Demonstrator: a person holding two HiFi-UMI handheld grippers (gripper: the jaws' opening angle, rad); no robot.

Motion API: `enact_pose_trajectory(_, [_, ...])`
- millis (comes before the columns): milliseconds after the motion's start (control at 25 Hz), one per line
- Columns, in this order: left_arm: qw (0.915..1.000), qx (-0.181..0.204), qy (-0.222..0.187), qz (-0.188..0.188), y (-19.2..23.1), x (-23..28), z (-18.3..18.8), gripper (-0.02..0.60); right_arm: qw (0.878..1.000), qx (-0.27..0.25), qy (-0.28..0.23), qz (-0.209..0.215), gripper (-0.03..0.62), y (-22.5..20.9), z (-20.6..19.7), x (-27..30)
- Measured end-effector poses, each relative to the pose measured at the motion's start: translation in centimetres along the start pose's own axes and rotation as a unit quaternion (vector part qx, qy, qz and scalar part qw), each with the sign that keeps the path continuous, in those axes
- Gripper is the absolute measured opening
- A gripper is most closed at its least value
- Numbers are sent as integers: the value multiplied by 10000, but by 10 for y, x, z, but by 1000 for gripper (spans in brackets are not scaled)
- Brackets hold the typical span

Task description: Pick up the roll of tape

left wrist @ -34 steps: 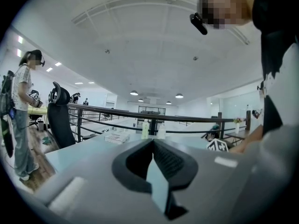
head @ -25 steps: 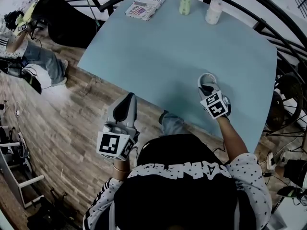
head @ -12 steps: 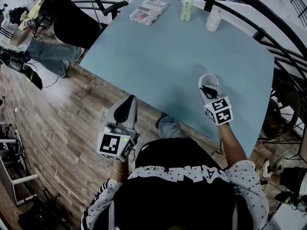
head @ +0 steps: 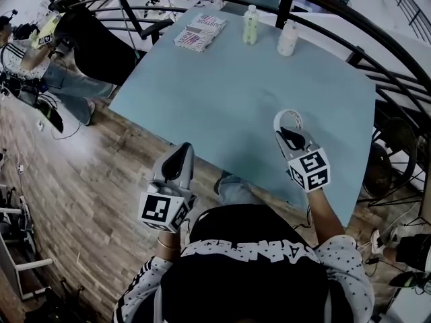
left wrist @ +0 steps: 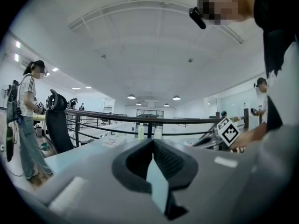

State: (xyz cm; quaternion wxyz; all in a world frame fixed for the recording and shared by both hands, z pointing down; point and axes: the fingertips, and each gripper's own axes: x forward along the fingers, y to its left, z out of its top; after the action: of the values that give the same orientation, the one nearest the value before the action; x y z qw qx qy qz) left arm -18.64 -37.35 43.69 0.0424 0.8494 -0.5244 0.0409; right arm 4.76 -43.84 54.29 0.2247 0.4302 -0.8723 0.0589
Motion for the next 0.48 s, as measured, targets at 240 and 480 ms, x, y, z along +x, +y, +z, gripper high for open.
enact_pose_trajectory(240, [10000, 67, -26, -46, -8, 0, 4, 0, 9992, 73, -383, 45, 52, 3, 25, -22])
enact_pose_trajectory(480, [9999, 84, -25, -69, -11, 1, 5, 0, 9969, 243, -733, 131, 52, 9, 45, -40])
